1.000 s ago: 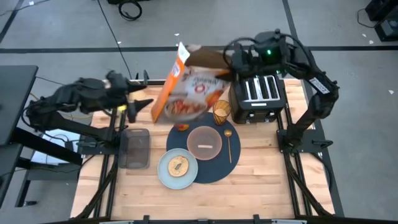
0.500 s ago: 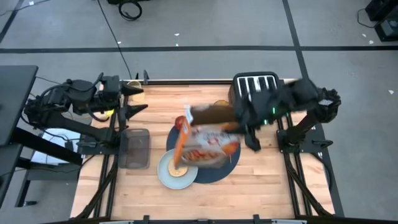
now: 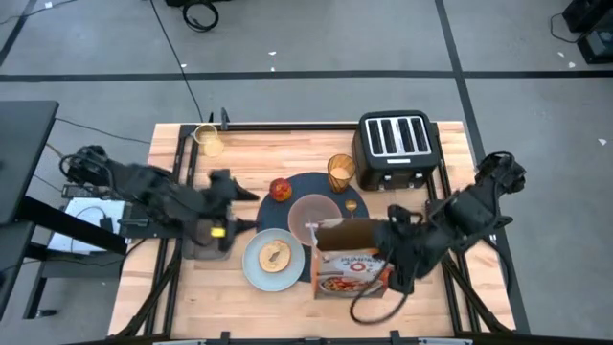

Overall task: Arrange a breakfast setting
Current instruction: Pour the cereal from the cereal box into the orange bowl

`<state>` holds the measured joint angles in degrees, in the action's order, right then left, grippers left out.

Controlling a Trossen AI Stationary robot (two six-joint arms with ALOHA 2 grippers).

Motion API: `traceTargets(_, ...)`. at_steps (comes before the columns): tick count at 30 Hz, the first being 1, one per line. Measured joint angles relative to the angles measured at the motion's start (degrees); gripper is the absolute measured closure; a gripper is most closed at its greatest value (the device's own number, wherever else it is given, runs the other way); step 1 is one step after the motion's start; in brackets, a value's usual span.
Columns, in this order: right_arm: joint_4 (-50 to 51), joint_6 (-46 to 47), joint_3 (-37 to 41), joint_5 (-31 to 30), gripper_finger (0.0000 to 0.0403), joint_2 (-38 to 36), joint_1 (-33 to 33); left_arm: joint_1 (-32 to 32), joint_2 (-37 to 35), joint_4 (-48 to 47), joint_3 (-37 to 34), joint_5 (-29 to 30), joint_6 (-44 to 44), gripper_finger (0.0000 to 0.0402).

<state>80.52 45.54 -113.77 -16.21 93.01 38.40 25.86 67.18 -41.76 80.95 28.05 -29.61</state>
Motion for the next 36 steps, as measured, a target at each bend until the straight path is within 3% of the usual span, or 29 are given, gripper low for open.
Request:
traceTargets(6, 0.1, -1.0, 4.0, -1.1, 0.0401, 0.0, 3.7, 4.6, 6.7, 3.2, 0.0, 1.4, -10.7, 0.0088)
traceTargets(12, -0.3, -2.2, 7.9, -2.0, 0.04, 0.0, 7.2, 9.3, 12.9, 8.2, 0.0, 8.0, -18.8, 0.0088)
traceTargets(24, -4.3, -0.5, 11.5, -4.4, 0.0394, -0.2, 10.4, 13.4, 23.9, 22.0, 0.0, 9.3, -25.2, 0.0088)
traceTargets(30, -5.0, -0.4, 11.6, -4.7, 0.0369, -0.1, 10.4, 14.5, 25.6, 21.5, 0.0, 9.4, -26.7, 0.0088)
traceTargets(36, -5.7, -0.4, 11.6, -2.1, 0.0302, 0.0, 9.8, 14.5, 25.9, 20.1, 0.0, 10.1, -21.5, 0.0088)
